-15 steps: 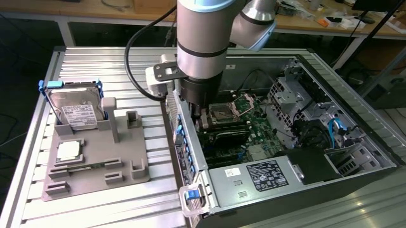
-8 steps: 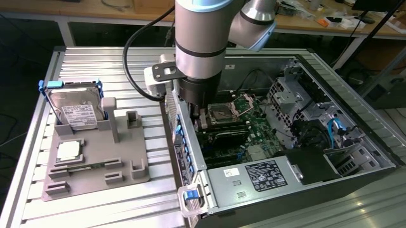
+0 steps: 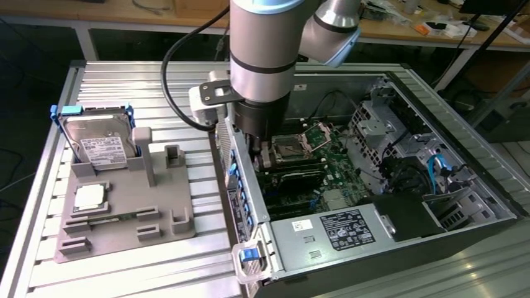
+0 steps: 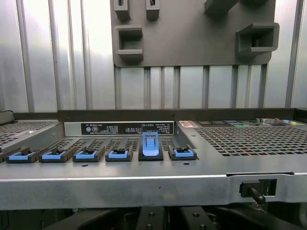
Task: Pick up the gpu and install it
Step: 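Press down on the gpu until it lock into place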
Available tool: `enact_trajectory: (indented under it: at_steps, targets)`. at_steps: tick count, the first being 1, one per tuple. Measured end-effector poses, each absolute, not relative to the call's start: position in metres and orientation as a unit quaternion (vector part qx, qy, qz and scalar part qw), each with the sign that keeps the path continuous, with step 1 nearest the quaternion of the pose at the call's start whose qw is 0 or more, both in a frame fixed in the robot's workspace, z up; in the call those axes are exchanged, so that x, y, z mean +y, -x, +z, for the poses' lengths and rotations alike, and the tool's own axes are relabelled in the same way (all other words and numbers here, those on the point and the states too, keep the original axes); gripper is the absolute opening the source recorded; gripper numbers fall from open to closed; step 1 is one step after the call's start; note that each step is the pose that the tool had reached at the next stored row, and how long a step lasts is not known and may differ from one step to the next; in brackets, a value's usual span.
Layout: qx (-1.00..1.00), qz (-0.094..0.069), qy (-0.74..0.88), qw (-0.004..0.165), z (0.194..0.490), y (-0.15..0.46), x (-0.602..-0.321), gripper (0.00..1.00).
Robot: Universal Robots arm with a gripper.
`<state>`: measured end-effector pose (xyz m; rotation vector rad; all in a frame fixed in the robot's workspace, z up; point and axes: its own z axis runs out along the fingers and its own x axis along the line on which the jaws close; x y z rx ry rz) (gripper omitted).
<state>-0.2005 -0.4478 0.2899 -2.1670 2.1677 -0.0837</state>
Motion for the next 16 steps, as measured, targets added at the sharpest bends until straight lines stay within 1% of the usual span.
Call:
enact_trajectory:
  at_steps: [9, 12, 16]
  targets:
    - [0.707, -0.016, 0.707, 0.027, 0.293, 0.186, -0.448, 0.11]
    - [0.707, -0.015, 0.707, 0.025, 0.3, 0.186, -0.448, 0.11]
    - [0.707, -0.014, 0.707, 0.025, 0.301, 0.186, -0.448, 0.11]
